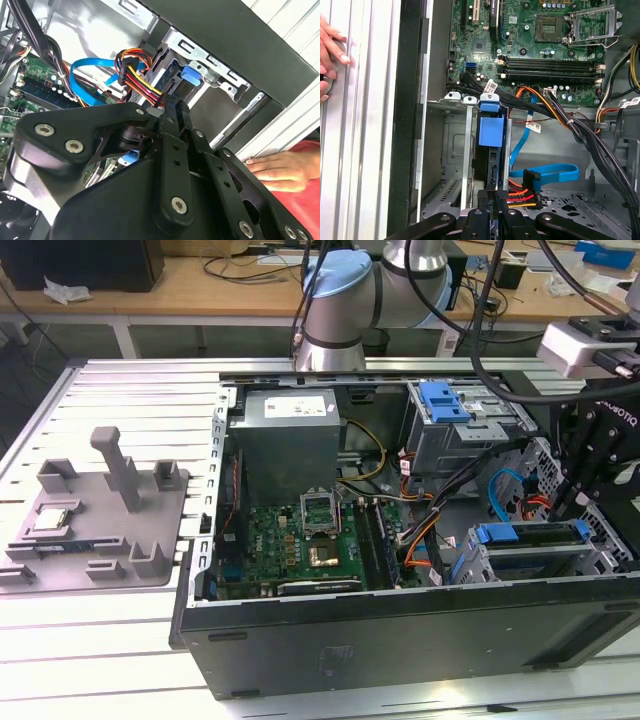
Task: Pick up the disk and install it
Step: 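Insert the first disk wire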
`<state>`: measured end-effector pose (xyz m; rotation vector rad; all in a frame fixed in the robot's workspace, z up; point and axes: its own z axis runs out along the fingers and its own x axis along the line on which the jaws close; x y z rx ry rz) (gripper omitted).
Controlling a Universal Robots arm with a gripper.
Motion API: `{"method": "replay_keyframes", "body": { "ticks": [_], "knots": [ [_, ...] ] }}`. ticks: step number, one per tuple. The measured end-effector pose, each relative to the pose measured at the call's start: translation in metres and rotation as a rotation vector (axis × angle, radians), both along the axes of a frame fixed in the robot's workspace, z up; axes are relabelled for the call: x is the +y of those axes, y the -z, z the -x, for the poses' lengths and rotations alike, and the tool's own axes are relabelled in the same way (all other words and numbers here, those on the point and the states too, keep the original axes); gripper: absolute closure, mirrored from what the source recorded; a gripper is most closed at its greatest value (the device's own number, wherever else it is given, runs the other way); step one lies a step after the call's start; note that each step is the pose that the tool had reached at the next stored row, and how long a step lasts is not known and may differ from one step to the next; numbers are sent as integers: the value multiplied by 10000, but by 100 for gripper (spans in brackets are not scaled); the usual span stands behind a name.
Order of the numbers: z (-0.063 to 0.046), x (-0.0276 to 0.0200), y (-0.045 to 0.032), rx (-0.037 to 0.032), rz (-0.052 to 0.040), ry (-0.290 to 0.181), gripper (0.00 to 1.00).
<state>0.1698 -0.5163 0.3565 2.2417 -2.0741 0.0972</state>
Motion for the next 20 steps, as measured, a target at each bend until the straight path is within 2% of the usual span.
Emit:
{"method": "replay_keyframes", "body": {
  "ticks": [4, 20],
  "knots": [
    [0, 19, 10, 0, 0, 0, 84],
    [-14, 23, 53, 0, 2, 0, 84]
  ]
}}
